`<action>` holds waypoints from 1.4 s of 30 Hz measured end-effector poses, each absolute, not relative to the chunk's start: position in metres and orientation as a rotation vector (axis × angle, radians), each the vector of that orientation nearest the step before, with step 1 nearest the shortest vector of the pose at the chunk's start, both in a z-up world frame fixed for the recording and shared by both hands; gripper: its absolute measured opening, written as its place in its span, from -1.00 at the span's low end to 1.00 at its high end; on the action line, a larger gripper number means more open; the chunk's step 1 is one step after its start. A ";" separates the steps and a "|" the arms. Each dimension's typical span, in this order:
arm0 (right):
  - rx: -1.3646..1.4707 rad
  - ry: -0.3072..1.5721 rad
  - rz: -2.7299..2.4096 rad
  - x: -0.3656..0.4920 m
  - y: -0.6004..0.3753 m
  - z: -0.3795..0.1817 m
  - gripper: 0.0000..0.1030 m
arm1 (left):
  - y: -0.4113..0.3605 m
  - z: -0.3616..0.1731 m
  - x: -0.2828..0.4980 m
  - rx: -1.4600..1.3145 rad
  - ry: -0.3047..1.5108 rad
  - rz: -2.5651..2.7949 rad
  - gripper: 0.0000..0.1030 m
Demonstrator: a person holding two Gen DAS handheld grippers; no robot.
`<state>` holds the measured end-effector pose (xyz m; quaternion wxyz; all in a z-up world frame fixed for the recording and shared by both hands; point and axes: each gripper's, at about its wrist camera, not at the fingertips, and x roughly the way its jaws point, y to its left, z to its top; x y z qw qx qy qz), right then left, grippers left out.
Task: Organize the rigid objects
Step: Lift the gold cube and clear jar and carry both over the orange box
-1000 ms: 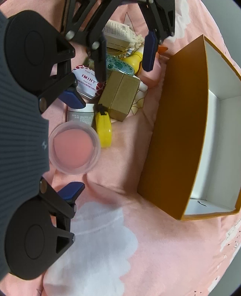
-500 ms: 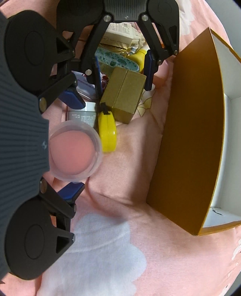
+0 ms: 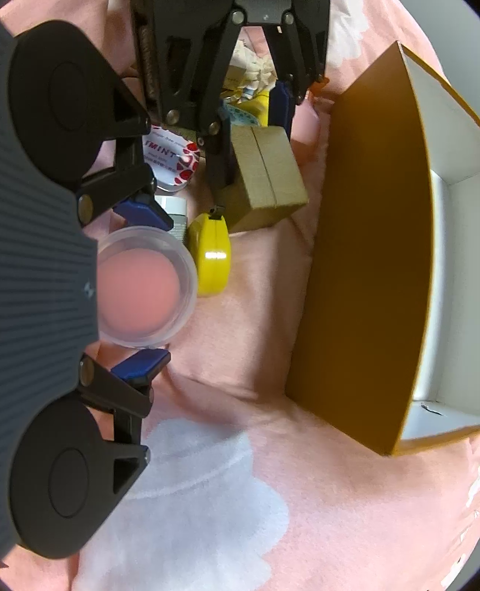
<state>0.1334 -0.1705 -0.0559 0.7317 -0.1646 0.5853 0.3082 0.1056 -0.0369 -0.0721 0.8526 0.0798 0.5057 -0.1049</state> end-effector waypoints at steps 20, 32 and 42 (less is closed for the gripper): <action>-0.303 1.164 0.700 0.129 -0.172 -0.023 0.39 | -0.016 -0.030 0.086 -0.052 0.894 -0.112 0.05; -0.316 0.936 0.794 0.131 -0.142 0.042 0.39 | 0.020 0.047 0.061 -0.121 0.655 0.026 -0.01; -0.188 0.821 0.856 0.166 -0.107 0.089 0.38 | 0.055 0.068 0.086 -0.130 0.541 0.170 -0.02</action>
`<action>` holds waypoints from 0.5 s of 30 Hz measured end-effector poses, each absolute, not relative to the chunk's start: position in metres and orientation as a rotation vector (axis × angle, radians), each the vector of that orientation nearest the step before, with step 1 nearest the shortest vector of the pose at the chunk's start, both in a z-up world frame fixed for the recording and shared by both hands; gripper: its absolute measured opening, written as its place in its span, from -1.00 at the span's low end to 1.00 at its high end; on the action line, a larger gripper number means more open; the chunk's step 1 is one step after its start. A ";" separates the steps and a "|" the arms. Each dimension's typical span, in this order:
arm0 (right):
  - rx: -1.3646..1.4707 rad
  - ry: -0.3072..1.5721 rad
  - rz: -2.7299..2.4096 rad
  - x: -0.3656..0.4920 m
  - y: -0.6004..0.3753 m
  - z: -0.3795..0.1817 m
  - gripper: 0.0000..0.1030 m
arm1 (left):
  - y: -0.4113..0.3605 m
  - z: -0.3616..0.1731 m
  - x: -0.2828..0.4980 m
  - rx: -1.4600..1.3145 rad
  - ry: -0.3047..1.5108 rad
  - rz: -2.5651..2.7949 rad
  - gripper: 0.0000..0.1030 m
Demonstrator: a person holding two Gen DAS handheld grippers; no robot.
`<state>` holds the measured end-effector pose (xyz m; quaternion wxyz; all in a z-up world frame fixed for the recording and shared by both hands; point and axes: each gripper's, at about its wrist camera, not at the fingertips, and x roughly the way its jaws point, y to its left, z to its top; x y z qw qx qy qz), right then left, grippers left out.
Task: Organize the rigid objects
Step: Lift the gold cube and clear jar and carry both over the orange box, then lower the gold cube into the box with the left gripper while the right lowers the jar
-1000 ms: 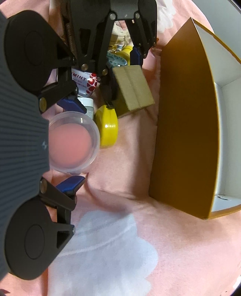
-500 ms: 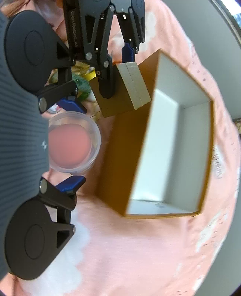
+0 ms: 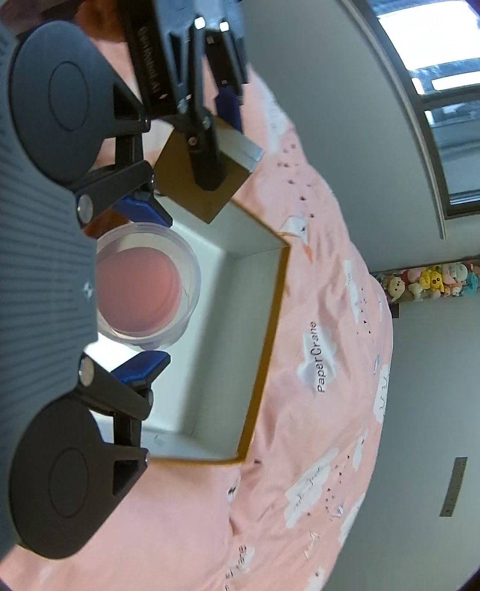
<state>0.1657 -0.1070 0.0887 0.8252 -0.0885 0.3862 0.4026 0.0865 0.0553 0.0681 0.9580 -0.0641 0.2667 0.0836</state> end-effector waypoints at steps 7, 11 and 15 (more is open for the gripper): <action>-0.156 0.923 0.809 0.203 -0.071 0.053 0.38 | 0.075 0.026 0.115 -0.121 0.680 0.180 -0.02; -0.116 1.035 0.773 0.223 -0.067 0.025 0.39 | 0.072 0.006 0.120 -0.071 0.739 0.168 -0.02; -0.086 1.118 0.763 0.234 -0.064 0.004 0.39 | 0.061 -0.006 0.128 0.036 0.775 0.174 -0.02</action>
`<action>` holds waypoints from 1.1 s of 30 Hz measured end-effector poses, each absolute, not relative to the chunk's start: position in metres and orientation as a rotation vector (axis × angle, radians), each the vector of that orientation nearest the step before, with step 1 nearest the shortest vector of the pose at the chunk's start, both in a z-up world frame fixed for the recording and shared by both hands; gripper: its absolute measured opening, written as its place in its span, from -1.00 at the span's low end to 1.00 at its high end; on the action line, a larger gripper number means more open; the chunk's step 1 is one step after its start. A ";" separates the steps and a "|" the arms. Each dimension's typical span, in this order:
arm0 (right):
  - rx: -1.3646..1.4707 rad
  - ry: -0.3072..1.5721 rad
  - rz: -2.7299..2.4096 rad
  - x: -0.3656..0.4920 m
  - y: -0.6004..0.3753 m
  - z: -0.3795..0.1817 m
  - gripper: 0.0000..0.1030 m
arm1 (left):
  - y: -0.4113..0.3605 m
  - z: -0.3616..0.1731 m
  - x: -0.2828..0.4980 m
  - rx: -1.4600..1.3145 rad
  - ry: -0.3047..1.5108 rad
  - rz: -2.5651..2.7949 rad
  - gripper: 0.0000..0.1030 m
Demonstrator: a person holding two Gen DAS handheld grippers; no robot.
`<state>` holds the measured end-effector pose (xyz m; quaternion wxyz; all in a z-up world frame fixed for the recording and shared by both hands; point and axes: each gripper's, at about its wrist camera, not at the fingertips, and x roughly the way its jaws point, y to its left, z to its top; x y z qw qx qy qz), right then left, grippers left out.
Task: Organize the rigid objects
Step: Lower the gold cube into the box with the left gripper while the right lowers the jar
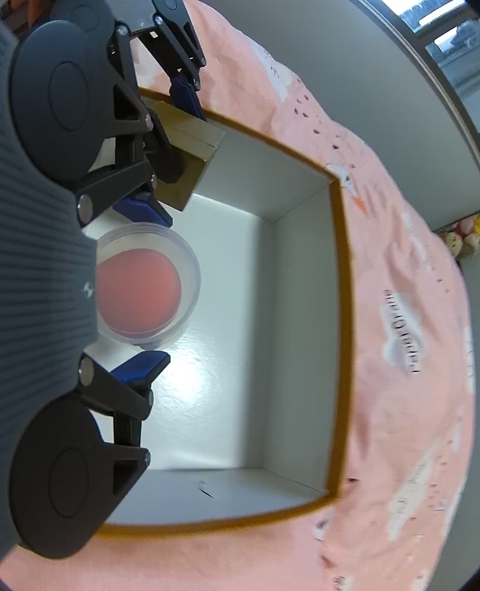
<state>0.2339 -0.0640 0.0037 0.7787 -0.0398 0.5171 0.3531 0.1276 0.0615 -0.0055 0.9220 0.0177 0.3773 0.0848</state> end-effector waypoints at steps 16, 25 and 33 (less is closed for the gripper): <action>-0.053 1.225 0.784 0.240 -0.035 -0.032 0.39 | 0.054 -0.017 0.140 0.137 0.811 0.169 0.12; -0.033 1.223 0.754 0.245 -0.036 -0.028 0.39 | 0.066 -0.003 0.120 -0.004 0.723 0.182 0.29; -0.064 1.249 0.724 0.244 -0.030 -0.036 0.39 | 0.077 0.022 0.090 -0.143 0.559 0.283 0.39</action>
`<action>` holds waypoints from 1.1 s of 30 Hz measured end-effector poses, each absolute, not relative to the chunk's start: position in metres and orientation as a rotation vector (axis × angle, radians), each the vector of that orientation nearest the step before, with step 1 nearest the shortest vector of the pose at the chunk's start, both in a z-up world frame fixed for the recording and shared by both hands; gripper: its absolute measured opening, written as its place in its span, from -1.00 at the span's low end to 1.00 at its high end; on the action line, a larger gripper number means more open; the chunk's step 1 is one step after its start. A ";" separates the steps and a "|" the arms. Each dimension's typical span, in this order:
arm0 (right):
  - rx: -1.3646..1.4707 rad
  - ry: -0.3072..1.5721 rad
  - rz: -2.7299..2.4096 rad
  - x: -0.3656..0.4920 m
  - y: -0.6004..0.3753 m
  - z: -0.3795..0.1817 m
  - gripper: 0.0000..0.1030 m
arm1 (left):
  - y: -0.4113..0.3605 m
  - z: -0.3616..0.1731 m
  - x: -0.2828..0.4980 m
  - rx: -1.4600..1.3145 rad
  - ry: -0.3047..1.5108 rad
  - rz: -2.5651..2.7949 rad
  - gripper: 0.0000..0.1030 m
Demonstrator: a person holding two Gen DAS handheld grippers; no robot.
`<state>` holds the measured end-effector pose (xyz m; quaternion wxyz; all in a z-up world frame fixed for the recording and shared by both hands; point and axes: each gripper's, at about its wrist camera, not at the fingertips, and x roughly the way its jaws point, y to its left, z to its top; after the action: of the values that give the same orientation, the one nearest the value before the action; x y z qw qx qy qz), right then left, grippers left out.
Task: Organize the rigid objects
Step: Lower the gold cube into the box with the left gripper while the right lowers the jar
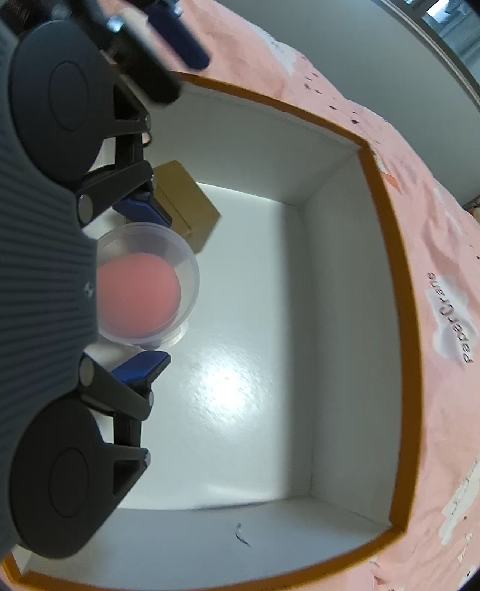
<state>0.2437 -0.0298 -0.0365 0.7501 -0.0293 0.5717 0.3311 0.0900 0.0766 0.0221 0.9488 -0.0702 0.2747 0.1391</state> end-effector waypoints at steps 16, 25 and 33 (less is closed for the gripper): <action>-0.080 1.264 0.797 0.222 -0.006 -0.041 0.43 | 0.086 0.019 0.083 -0.221 0.569 0.299 0.43; -0.043 1.252 0.779 0.220 -0.016 -0.038 0.53 | 0.079 0.022 0.078 -0.219 0.561 0.286 0.43; -0.062 1.151 0.757 0.210 -0.039 -0.017 0.56 | 0.062 0.034 0.066 -0.198 0.534 0.251 0.44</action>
<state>0.2103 -0.0394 -0.0170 0.7715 -0.0285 0.5310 0.3492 0.0664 0.0616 0.0344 0.9520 -0.0973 0.2626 0.1235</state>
